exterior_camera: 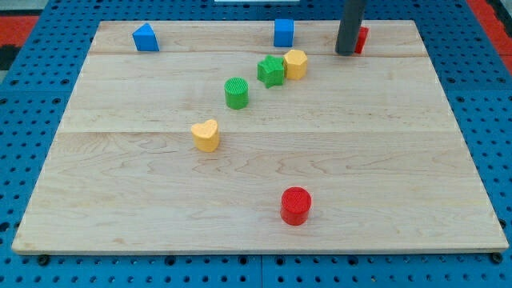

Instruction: Move the red circle parallel to the bottom of the blue triangle

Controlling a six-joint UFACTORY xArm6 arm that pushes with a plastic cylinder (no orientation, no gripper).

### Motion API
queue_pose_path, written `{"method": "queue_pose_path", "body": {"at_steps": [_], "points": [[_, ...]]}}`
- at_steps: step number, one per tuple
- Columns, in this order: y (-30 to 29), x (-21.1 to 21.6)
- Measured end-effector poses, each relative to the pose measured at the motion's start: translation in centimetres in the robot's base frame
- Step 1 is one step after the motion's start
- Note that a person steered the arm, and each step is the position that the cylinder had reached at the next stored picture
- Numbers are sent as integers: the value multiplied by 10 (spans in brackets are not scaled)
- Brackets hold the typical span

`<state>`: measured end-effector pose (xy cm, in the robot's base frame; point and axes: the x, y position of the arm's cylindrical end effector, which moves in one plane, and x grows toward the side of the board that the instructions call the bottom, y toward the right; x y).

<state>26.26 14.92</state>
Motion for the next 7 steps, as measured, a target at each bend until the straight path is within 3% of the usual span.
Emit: {"method": "queue_pose_path", "body": {"at_steps": [7], "points": [[-7,-1]]}}
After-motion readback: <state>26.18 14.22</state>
